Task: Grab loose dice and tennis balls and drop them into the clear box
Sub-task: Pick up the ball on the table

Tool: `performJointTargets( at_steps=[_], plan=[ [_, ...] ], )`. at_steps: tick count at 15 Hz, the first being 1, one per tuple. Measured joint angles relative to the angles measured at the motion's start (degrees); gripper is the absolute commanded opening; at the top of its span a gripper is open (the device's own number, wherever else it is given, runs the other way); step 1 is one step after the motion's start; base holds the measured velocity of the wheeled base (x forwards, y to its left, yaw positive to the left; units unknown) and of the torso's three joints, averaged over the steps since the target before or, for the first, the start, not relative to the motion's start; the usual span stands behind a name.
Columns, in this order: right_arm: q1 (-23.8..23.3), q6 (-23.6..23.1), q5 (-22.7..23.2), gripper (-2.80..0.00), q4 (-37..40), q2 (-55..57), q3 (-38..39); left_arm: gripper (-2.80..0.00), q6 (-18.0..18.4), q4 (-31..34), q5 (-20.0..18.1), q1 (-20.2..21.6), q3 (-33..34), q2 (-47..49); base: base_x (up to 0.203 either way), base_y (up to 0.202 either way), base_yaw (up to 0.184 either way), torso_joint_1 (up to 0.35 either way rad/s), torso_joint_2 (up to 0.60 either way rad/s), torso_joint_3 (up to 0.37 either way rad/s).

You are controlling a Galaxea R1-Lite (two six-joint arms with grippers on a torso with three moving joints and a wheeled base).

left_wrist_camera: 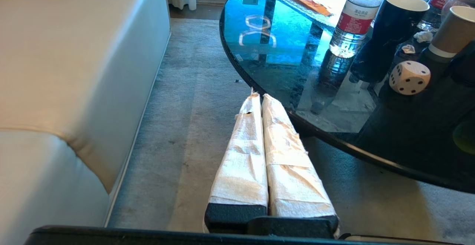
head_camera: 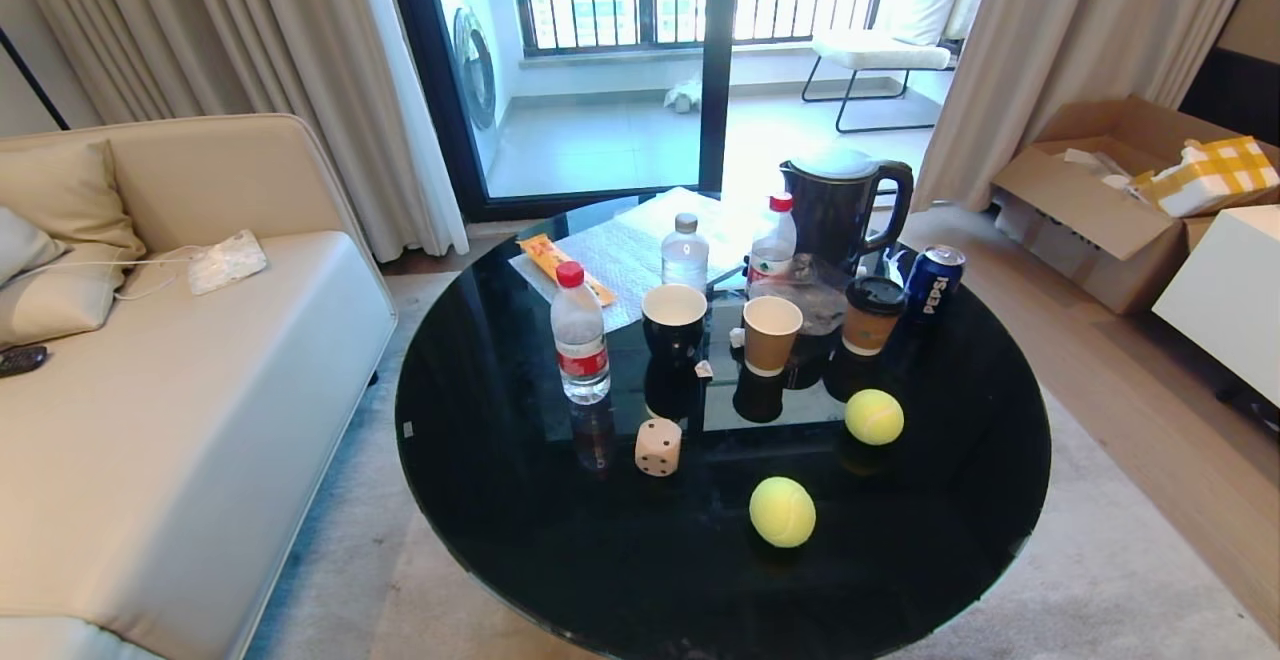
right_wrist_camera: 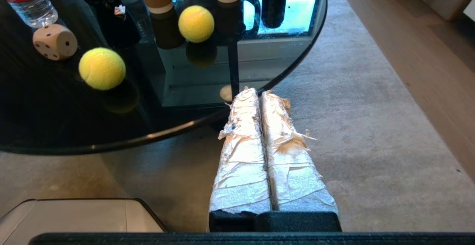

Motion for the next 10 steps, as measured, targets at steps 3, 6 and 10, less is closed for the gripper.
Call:
performJointTargets(
  at_steps=[3, 6, 10],
  plan=[
    [0.0, -0.05, 0.0, -2.8, 0.0, 0.0, 0.0, -2.8, 0.33, -0.02, 0.02, 0.0, 0.0, 0.0, 0.138, 0.0, 0.0, 0.003, 0.0, 0.002],
    [0.0, 0.22, 0.01, -2.8, 0.0, 0.0, 0.0, -2.8, 0.33, -0.02, 0.02, 0.0, 0.0, 0.0, 0.0, 0.0, 0.0, 0.0, 0.0, 0.0],
    [0.0, 0.09, 0.0, -2.8, -0.02, 0.0, 0.0, -2.8, 0.55, -0.02, -0.17, 0.0, 0.0, 0.0, 0.0, 0.0, 0.0, 0.0, 0.0, 0.0]
  ],
)
